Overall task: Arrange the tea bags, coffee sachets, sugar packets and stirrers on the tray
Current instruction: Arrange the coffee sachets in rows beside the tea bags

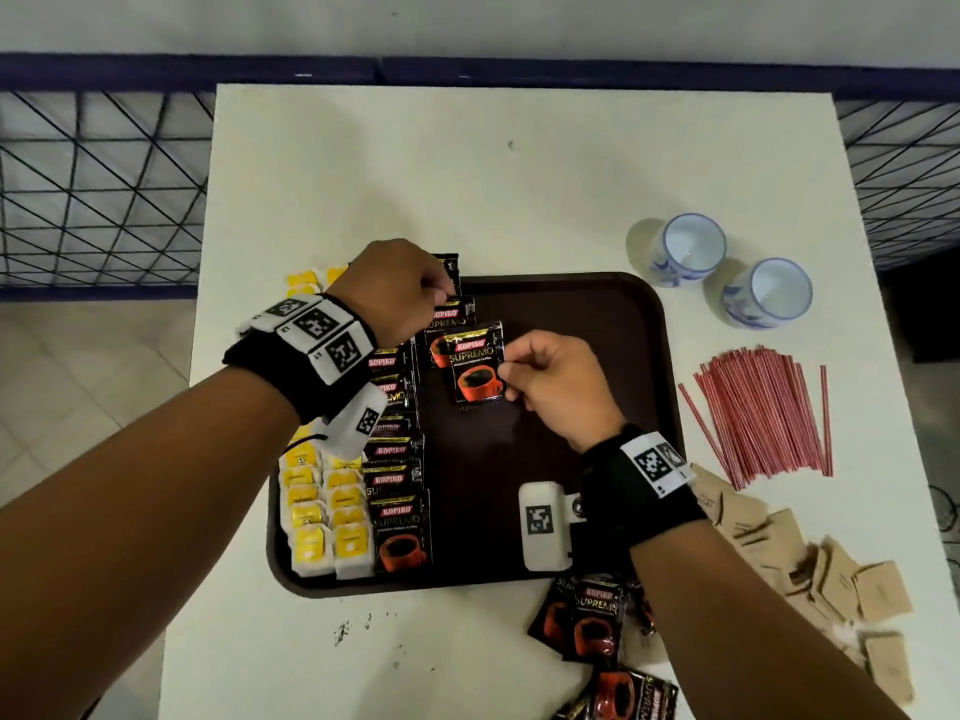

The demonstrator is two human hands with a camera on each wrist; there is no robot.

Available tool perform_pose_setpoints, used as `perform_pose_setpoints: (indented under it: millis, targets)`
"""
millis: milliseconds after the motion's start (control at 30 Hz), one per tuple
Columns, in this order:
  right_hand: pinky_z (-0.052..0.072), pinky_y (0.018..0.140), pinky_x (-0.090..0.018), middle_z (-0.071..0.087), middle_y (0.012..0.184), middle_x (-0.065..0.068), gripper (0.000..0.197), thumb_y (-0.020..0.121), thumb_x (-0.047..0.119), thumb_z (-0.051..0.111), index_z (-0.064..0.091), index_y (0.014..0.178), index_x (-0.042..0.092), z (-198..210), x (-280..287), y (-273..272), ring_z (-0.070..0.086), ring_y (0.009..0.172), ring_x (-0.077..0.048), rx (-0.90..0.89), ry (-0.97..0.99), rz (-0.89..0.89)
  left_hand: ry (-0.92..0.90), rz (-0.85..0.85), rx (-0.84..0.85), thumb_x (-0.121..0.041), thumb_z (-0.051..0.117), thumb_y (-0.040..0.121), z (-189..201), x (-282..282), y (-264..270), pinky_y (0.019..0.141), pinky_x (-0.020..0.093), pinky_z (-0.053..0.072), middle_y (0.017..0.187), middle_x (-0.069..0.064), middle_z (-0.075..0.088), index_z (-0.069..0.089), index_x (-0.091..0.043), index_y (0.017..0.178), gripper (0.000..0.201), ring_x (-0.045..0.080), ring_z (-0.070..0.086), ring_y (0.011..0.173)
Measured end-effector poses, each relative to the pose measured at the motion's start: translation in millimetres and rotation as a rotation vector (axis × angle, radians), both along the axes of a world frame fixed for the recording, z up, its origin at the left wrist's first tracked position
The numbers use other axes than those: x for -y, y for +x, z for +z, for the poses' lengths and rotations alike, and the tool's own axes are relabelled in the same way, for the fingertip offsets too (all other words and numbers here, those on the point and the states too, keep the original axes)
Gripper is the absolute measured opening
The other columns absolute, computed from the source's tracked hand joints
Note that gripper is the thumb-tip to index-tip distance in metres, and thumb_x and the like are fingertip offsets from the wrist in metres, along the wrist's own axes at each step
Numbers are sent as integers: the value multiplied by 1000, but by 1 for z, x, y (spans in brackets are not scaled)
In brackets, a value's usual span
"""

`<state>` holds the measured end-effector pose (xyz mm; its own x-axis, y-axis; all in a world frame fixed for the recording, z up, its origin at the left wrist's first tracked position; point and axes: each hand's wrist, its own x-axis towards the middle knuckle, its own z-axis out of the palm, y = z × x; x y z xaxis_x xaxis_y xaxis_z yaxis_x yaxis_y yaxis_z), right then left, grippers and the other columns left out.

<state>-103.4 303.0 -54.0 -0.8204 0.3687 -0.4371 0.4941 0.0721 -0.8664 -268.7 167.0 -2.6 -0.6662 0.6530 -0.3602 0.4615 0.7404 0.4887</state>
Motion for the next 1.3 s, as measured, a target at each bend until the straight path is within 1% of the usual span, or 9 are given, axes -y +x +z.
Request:
perform_pose_setpoints:
  millis: [100, 267, 433, 700, 867, 933, 1033, 1167, 1300]
  targets:
    - [43, 49, -16, 64, 59, 4, 20, 88, -1, 67, 65, 79, 16, -8, 4, -11, 63, 52, -9, 20, 39, 21, 14, 22, 18, -15, 59, 92, -4, -3, -4, 83, 20, 37, 109, -2, 70, 73, -21, 105, 20, 15, 60, 106]
    - [43, 49, -15, 63, 55, 9, 22, 89, 1, 67, 65, 78, 20, -14, 7, -24, 63, 51, -7, 38, 68, 23, 63, 67, 52, -12, 62, 89, -9, -7, -8, 77, 25, 46, 94, -2, 69, 71, -21, 96, 14, 13, 62, 92]
    - [43, 48, -14, 64, 62, 7, 23, 90, 1, 66, 63, 78, 20, -13, 9, -33, 64, 53, -8, 46, 86, 33, 59, 39, 30, -12, 61, 89, -13, -8, -13, 75, 19, 39, 93, -6, 66, 72, -21, 95, 15, 7, 56, 87]
    - [45, 50, -16, 64, 72, 3, 22, 91, 1, 64, 61, 85, 22, -13, 17, -33, 65, 57, -11, 46, 78, 30, 54, 36, -31, -12, 60, 89, -16, -1, -12, 74, 21, 37, 88, -9, 60, 73, -20, 97, 16, 7, 53, 86]
    - [55, 62, -31, 69, 80, -2, 25, 89, 6, 67, 59, 94, 30, -19, 23, -36, 71, 69, -21, 62, 124, -2, 68, 57, -62, -11, 62, 88, -19, 3, -10, 73, 21, 37, 82, -6, 56, 74, -18, 95, 15, 9, 53, 80]
    - [59, 69, -37, 70, 81, -2, 26, 89, 8, 68, 62, 107, 26, -20, 25, -36, 71, 73, -22, 70, 133, -9, 78, 66, -67, -12, 63, 88, -21, 4, -9, 73, 23, 39, 82, -5, 54, 74, -19, 94, 14, 12, 55, 81]
    - [60, 77, -45, 70, 81, -3, 34, 89, 10, 68, 64, 122, 17, -20, 27, -37, 71, 78, -23, 85, 161, -4, 95, 62, -80, -16, 63, 89, -24, 6, -8, 79, 32, 47, 94, 1, 55, 74, -22, 96, 14, 16, 56, 87]
    - [59, 83, -45, 70, 81, 0, 34, 91, 9, 66, 66, 124, 15, -17, 28, -38, 71, 80, -22, 88, 189, 11, 115, 55, -93, -15, 63, 90, -25, 6, -9, 81, 33, 47, 99, 6, 57, 74, -20, 98, 15, 20, 59, 91]
    - [59, 84, -42, 72, 81, -2, 31, 91, 9, 65, 69, 121, 15, -14, 30, -38, 72, 80, -21, 89, 210, 11, 158, 101, -129, -17, 63, 89, -29, 8, -9, 77, 30, 43, 97, 2, 54, 72, -20, 99, 15, 19, 56, 88]
